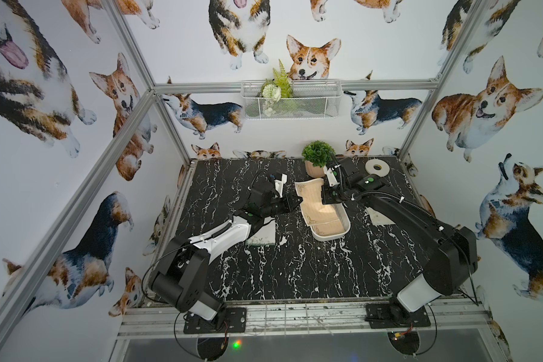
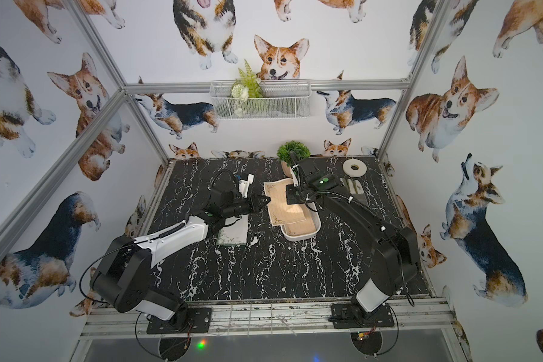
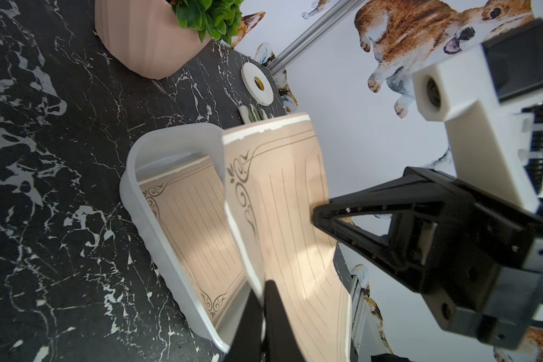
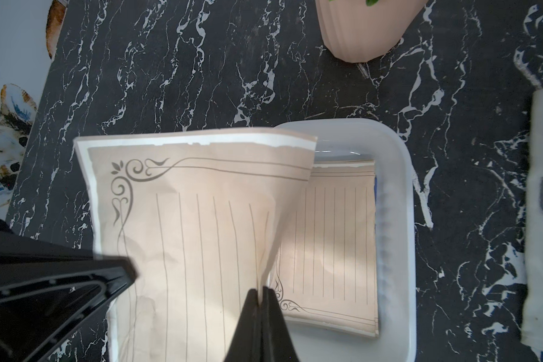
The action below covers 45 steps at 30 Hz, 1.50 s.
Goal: Take out the stationery paper from the storage box
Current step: Pick up the stationery paper from the storage box.
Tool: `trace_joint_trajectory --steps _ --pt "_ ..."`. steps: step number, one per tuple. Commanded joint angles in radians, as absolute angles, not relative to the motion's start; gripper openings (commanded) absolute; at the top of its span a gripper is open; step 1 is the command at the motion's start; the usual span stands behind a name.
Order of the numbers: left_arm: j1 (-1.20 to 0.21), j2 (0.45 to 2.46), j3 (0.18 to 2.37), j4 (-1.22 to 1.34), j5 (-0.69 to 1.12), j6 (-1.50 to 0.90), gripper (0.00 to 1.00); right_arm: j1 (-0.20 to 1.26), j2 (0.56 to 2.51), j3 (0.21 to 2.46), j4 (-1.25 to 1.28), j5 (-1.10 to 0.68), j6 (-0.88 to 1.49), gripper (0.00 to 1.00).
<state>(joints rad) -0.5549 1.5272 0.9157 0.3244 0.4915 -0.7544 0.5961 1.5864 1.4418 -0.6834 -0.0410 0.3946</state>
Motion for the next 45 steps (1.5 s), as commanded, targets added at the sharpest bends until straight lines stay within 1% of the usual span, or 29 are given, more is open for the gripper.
trace_joint_trajectory --steps 1,3,4,5,6,7,9,10,12,13,15,16,17,18,19,21,23,25,29,33,36,38,41,42,44,45 --pt "-0.555 1.508 0.925 0.354 0.508 -0.750 0.00 0.598 1.563 1.430 -0.659 -0.046 0.408 0.12" --pt "-0.555 1.498 0.930 0.335 0.511 -0.737 0.00 0.598 1.549 1.416 -0.649 -0.045 0.407 0.14" --pt "-0.554 1.492 0.934 0.326 0.517 -0.731 0.00 0.598 1.545 1.414 -0.647 -0.055 0.403 0.18" --pt "-0.551 1.485 0.938 0.314 0.528 -0.721 0.00 0.598 1.538 1.413 -0.650 -0.061 0.397 0.30" --pt "-0.548 1.476 0.941 0.305 0.539 -0.713 0.00 0.598 1.531 1.411 -0.650 -0.060 0.392 0.46" --pt "-0.541 1.466 0.943 0.300 0.558 -0.708 0.00 0.597 1.516 1.402 -0.649 -0.059 0.382 0.55" --pt "-0.522 1.448 0.945 0.299 0.613 -0.705 0.00 0.588 1.478 1.373 -0.630 -0.062 0.371 0.62" --pt "-0.509 1.439 0.944 0.307 0.654 -0.707 0.00 0.572 1.449 1.347 -0.605 -0.093 0.370 0.65" --pt "-0.485 1.422 0.937 0.336 0.733 -0.721 0.00 0.515 1.385 1.269 -0.504 -0.251 0.390 0.70" --pt "-0.475 1.413 0.929 0.361 0.768 -0.735 0.00 0.470 1.347 1.205 -0.399 -0.390 0.421 0.73" --pt "-0.468 1.396 0.911 0.428 0.823 -0.763 0.00 0.383 1.291 1.049 -0.093 -0.684 0.552 0.81" --pt "-0.467 1.391 0.907 0.460 0.846 -0.781 0.00 0.349 1.282 0.974 0.090 -0.808 0.650 0.82" --pt "-0.468 1.392 0.904 0.511 0.878 -0.810 0.00 0.322 1.286 0.896 0.326 -0.914 0.785 0.82" --pt "-0.469 1.397 0.901 0.575 0.908 -0.852 0.00 0.308 1.303 0.831 0.581 -0.977 0.926 0.84" --pt "-0.467 1.404 0.897 0.641 0.929 -0.897 0.00 0.302 1.329 0.795 0.760 -1.007 1.027 0.85" --pt "-0.468 1.422 0.885 0.815 0.950 -1.012 0.00 0.302 1.418 0.769 1.096 -1.047 1.253 0.87" --pt "-0.468 1.442 0.877 0.932 0.942 -1.087 0.00 0.302 1.523 0.776 1.382 -1.056 1.455 0.87" --pt "-0.468 1.471 0.875 1.022 0.946 -1.149 0.00 0.317 1.574 0.816 1.384 -1.077 1.490 0.85" --pt "-0.466 1.508 0.872 1.084 0.945 -1.194 0.00 0.356 1.562 0.824 1.384 -1.065 1.448 0.81" --pt "-0.465 1.512 0.878 1.088 0.945 -1.200 0.00 0.354 1.551 0.824 1.384 -1.063 1.460 0.66" --pt "-0.462 1.505 0.876 1.081 0.945 -1.195 0.00 0.354 1.542 0.819 1.383 -1.068 1.463 0.57" --pt "-0.459 1.498 0.872 1.073 0.945 -1.190 0.00 0.354 1.540 0.816 1.382 -1.070 1.465 0.50" --pt "-0.453 1.486 0.868 1.066 0.946 -1.188 0.00 0.352 1.545 0.816 1.382 -1.074 1.473 0.25" --pt "-0.450 1.479 0.866 1.061 0.946 -1.186 0.00 0.350 1.545 0.816 1.383 -1.075 1.475 0.18" --pt "-0.444 1.465 0.862 1.041 0.948 -1.173 0.00 0.346 1.543 0.816 1.382 -1.080 1.480 0.11" --pt "-0.440 1.455 0.862 1.023 0.948 -1.163 0.00 0.342 1.542 0.815 1.383 -1.081 1.486 0.11"
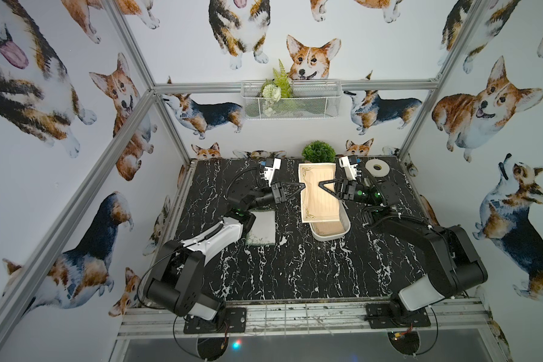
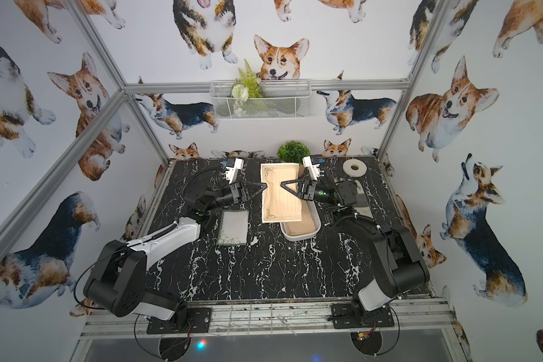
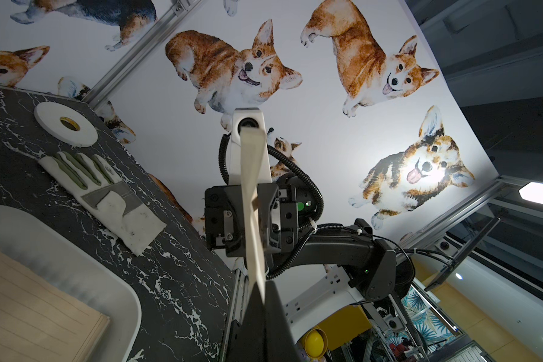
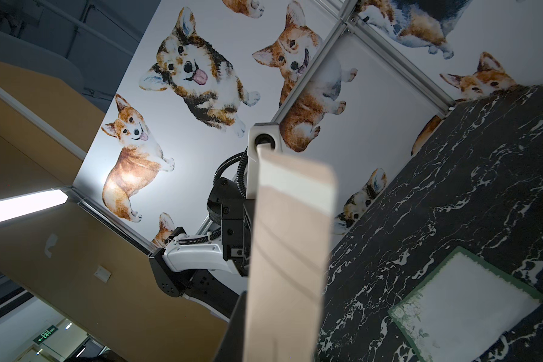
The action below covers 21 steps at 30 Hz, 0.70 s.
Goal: Take out the stationery paper from the storage box
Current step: Pick up the stationery paper from the storage box.
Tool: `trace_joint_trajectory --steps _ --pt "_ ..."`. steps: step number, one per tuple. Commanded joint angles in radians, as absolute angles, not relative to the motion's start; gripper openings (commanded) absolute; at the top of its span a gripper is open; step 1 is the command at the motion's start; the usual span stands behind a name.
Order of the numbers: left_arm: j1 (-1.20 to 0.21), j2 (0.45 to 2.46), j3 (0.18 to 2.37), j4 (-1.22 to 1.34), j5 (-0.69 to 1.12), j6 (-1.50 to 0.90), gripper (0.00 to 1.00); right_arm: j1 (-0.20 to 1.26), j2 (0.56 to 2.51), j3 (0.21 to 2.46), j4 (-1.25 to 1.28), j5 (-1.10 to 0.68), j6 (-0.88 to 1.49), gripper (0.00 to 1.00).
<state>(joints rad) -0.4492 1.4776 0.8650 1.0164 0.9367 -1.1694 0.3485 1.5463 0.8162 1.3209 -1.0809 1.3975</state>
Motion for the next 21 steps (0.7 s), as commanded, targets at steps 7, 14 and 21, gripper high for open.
trace_joint_trajectory --steps 7,14,21 --pt "-0.431 1.390 0.862 0.854 0.935 -1.053 0.00 0.325 1.521 0.807 1.366 -1.086 1.481 0.00" --pt "-0.429 1.374 0.862 0.781 0.933 -1.007 0.00 0.326 1.525 0.811 1.344 -1.086 1.467 0.19" --pt "-0.417 1.289 0.873 0.481 0.888 -0.835 0.00 0.332 1.443 0.796 1.097 -1.065 1.299 0.58"
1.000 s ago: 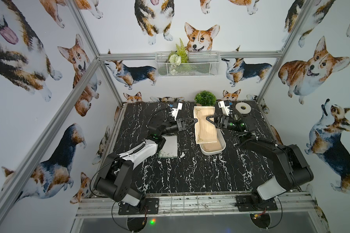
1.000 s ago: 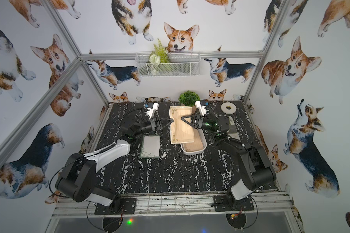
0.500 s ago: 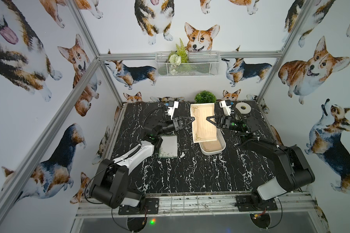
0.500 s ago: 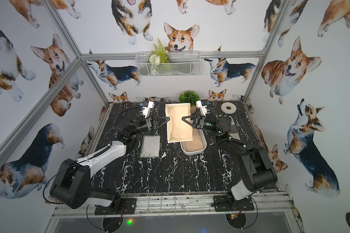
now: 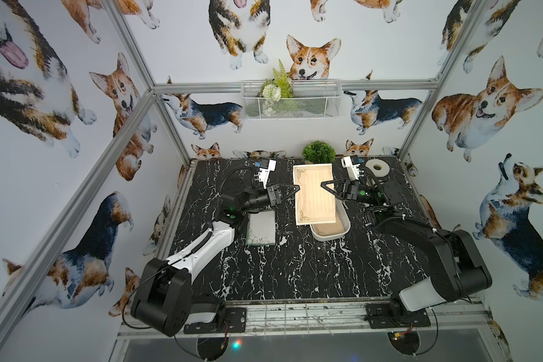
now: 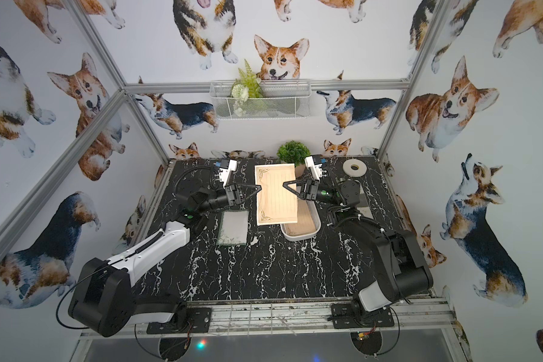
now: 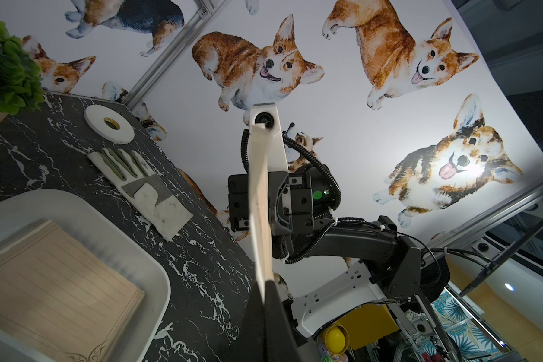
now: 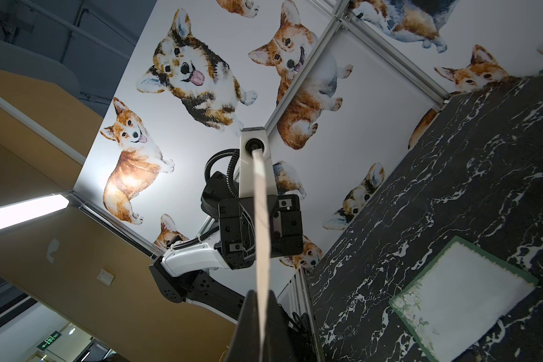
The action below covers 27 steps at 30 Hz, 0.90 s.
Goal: Take out the stationery paper from the storage box
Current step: Pick up the stationery paper from the storage box, then place the stationery paper at the center of the board.
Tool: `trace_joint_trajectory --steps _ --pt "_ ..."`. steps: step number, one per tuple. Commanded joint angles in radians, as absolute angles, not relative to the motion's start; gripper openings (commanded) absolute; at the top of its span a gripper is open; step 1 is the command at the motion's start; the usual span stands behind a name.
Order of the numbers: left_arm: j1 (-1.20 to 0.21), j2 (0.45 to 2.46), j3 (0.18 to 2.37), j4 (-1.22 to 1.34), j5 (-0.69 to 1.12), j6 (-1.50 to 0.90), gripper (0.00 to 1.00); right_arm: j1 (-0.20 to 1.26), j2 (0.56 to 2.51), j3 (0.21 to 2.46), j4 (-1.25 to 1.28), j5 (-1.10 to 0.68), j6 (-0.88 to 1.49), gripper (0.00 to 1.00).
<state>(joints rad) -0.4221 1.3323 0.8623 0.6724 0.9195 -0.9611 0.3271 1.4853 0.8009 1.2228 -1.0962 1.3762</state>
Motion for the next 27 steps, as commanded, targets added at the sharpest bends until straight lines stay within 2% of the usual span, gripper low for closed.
trace_joint_trajectory --steps 1,3,5,9,15,20,27 --pt "-0.416 1.266 0.881 0.386 0.867 -0.778 0.00 0.336 1.422 0.799 1.019 -1.063 1.249 0.68" --pt "-0.410 1.221 0.894 0.236 0.826 -0.683 0.00 0.349 1.384 0.809 0.864 -1.060 1.143 0.74" --pt "-0.384 1.178 0.897 0.112 0.764 -0.618 0.00 0.363 1.337 0.831 0.648 -1.038 1.001 0.76" --pt "-0.266 1.156 0.897 0.010 0.762 -0.613 0.00 0.374 1.266 0.882 0.259 -0.901 0.762 0.79" --pt "-0.142 1.192 0.867 -0.019 0.768 -0.627 0.00 0.373 1.233 0.900 0.080 -0.797 0.657 0.79" --pt "-0.122 1.247 0.864 -0.090 0.702 -0.574 0.00 0.376 1.230 0.936 -0.100 -0.695 0.551 0.79" --pt "-0.120 1.356 0.815 -0.067 0.650 -0.552 0.00 0.380 1.279 0.979 -0.257 -0.569 0.464 0.78"
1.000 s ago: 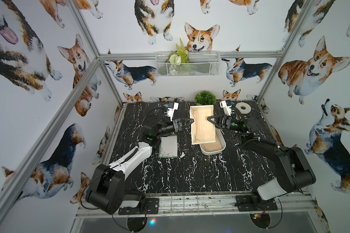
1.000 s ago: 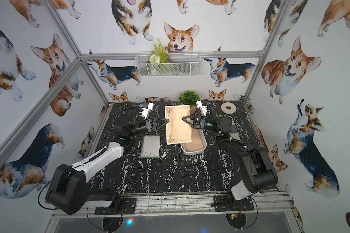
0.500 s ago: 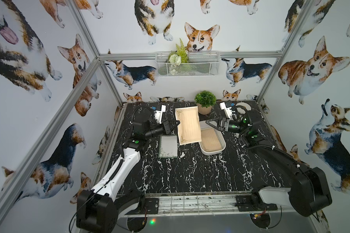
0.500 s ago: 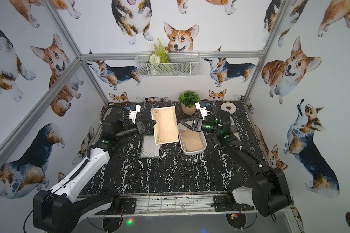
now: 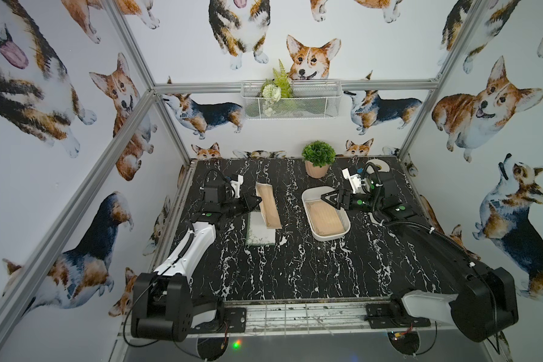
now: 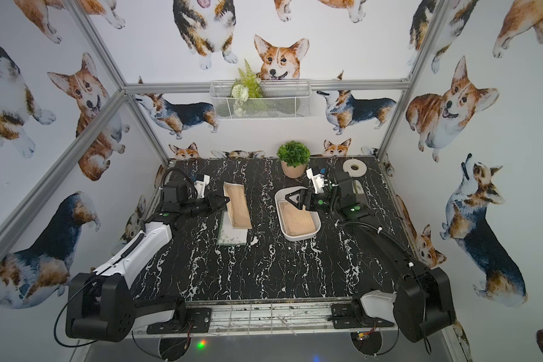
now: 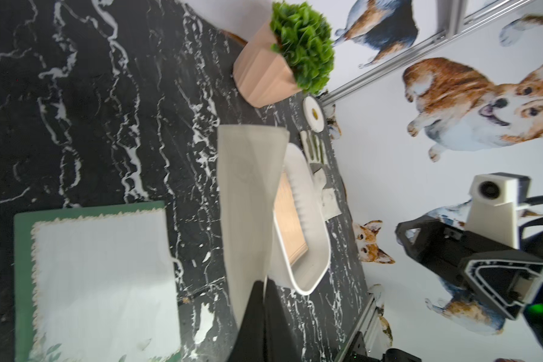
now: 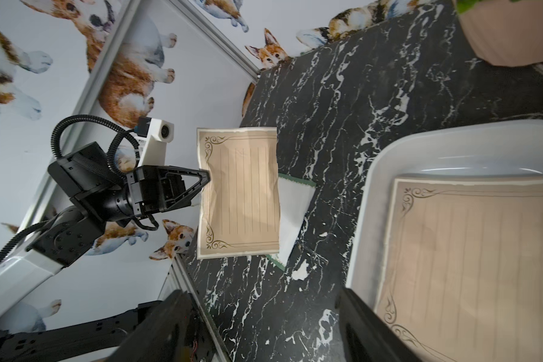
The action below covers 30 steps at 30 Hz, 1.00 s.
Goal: Take out the stationery paper from the storage box
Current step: Place the stationery paper at the center of the board.
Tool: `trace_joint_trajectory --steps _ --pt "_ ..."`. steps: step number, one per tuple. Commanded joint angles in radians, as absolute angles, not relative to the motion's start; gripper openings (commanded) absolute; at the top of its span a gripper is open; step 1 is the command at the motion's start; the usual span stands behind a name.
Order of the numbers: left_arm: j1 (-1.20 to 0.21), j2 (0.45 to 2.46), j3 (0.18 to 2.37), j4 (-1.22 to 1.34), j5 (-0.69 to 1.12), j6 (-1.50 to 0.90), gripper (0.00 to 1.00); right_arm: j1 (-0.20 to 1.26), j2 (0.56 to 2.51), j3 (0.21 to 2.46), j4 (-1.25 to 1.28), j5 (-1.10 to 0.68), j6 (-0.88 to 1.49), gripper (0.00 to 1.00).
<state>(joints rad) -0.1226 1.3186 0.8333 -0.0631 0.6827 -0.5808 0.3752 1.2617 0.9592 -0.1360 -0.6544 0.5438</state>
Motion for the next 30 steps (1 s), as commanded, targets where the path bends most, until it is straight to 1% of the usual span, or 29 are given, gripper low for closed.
trace_joint_trajectory --steps 1,7,10,13,16,19,20,24,30 --pt "-0.121 1.369 0.810 -0.062 0.643 -0.552 0.00 0.382 1.283 0.981 -0.265 -0.550 0.459 0.78" --pt "-0.120 1.413 0.792 -0.055 0.607 -0.545 0.00 0.394 1.318 1.015 -0.369 -0.449 0.396 0.78" --pt "-0.122 1.419 0.806 -0.120 0.536 -0.515 0.00 0.407 1.358 1.040 -0.425 -0.383 0.359 0.78" --pt "-0.124 1.419 0.820 -0.179 0.469 -0.497 0.14 0.425 1.414 1.073 -0.476 -0.319 0.325 0.77" --pt "-0.127 1.411 0.831 -0.230 0.400 -0.482 0.26 0.449 1.476 1.117 -0.520 -0.239 0.296 0.77" --pt "-0.131 1.394 0.842 -0.290 0.308 -0.474 0.47 0.464 1.543 1.159 -0.548 -0.146 0.282 0.76" --pt "-0.131 1.387 0.842 -0.311 0.276 -0.472 0.51 0.465 1.557 1.167 -0.550 -0.131 0.279 0.76" --pt "-0.133 1.331 0.842 -0.370 0.121 -0.483 0.59 0.465 1.639 1.223 -0.572 -0.106 0.264 0.76" --pt "-0.132 1.239 0.826 -0.375 0.022 -0.495 0.62 0.480 1.743 1.297 -0.609 -0.037 0.237 0.75"
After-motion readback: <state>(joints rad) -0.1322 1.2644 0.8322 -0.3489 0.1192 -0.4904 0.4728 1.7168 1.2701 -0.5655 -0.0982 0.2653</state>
